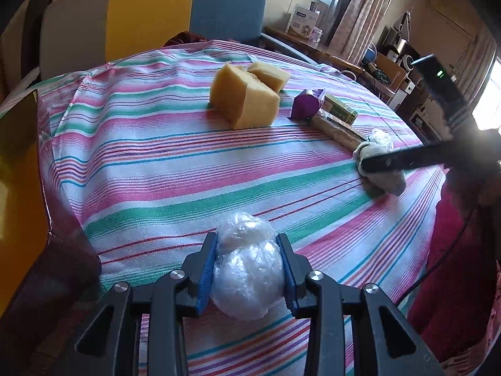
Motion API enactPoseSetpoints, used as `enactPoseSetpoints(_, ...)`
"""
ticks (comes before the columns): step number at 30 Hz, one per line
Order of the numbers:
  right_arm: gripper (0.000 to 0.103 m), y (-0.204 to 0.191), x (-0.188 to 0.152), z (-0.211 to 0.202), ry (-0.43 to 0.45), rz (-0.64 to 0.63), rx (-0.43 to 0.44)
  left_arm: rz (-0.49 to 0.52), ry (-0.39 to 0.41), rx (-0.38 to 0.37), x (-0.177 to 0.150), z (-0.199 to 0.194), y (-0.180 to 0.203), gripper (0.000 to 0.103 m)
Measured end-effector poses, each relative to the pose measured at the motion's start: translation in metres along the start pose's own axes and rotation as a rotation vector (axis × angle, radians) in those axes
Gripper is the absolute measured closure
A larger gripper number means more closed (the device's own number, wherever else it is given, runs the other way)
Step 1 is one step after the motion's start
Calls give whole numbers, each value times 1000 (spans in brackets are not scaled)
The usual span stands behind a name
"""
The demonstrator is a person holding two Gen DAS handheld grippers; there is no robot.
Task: Organize objects
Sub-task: 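Grasp the cream knitted roll with the right tool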
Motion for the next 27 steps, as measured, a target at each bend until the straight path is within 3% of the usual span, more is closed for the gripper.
enactPoseSetpoints(1, 17, -3, -2, 8, -17, -34, -40, -2, 3, -3, 0, 0, 0, 67)
enactPoseSetpoints(3, 41, -7, -5, 17, -40, -86, -119, -1, 10, -5, -1, 0, 0, 66)
enactPoseSetpoints(7, 49, -28, -7, 8, 9, -113, -58, -10, 17, -11, -1, -1, -1, 66)
enactPoseSetpoints(10, 49, -48, -7, 9, 33, -113, 20, -4, 23, -8, -2, -1, 0, 66)
enactPoseSetpoints(27, 50, -41, -10, 23, 33, -108, 27, 44, 47, 42, -3, 2, 5, 66)
Point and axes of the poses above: each gripper's, at about its wrist camera, not at the fingertips, and z roughly the way its jaws point, y to its right, x to its top, the point moved 7 cm from there along z, roughly the way its jaws point, and after that the axes turned 5 degrees about -x, right-handed, at the moved point
